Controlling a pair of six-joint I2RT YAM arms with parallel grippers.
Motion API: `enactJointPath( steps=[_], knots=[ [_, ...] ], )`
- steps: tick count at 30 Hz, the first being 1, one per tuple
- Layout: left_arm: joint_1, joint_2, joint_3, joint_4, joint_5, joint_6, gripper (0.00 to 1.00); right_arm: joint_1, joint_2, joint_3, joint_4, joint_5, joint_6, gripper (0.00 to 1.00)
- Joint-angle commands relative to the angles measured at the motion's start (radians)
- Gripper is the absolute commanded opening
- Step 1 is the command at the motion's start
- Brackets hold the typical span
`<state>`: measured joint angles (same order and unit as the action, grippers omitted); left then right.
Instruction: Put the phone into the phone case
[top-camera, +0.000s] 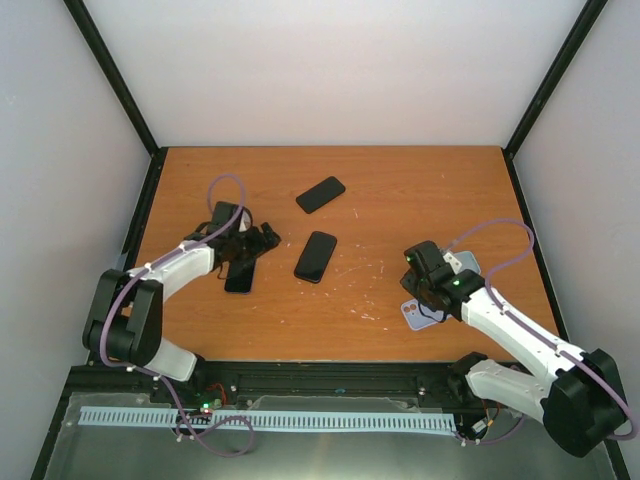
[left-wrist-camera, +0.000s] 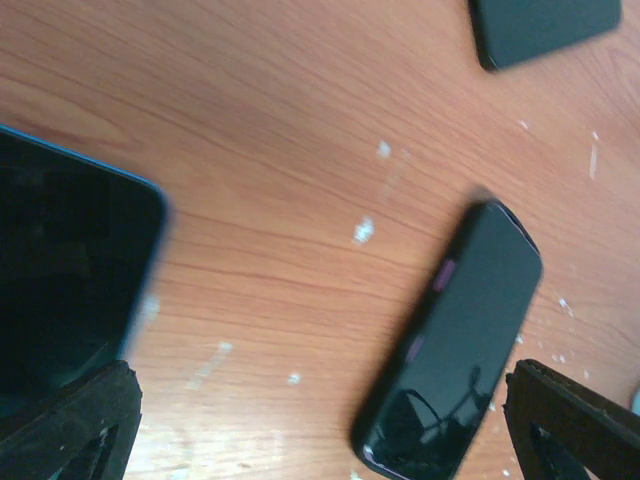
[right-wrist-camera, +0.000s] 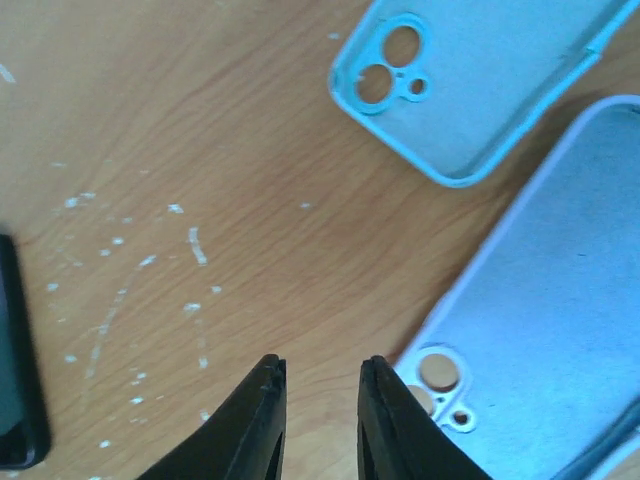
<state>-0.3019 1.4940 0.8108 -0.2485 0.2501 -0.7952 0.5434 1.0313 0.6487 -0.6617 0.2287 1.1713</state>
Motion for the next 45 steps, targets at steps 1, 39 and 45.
enactJointPath(
  steps=[1,39,45],
  knots=[
    [0.105,-0.05,0.003,-0.087,-0.026,0.068,0.99,-0.049,0.03,-0.044,-0.008,0.004,0.042,0.2],
    [0.235,0.015,-0.039,-0.092,-0.051,0.161,0.99,-0.164,0.205,-0.143,0.206,-0.269,-0.006,0.03],
    [0.235,0.033,-0.037,-0.092,-0.091,0.176,1.0,-0.082,0.115,-0.131,0.186,-0.277,-0.014,0.03]
  ],
)
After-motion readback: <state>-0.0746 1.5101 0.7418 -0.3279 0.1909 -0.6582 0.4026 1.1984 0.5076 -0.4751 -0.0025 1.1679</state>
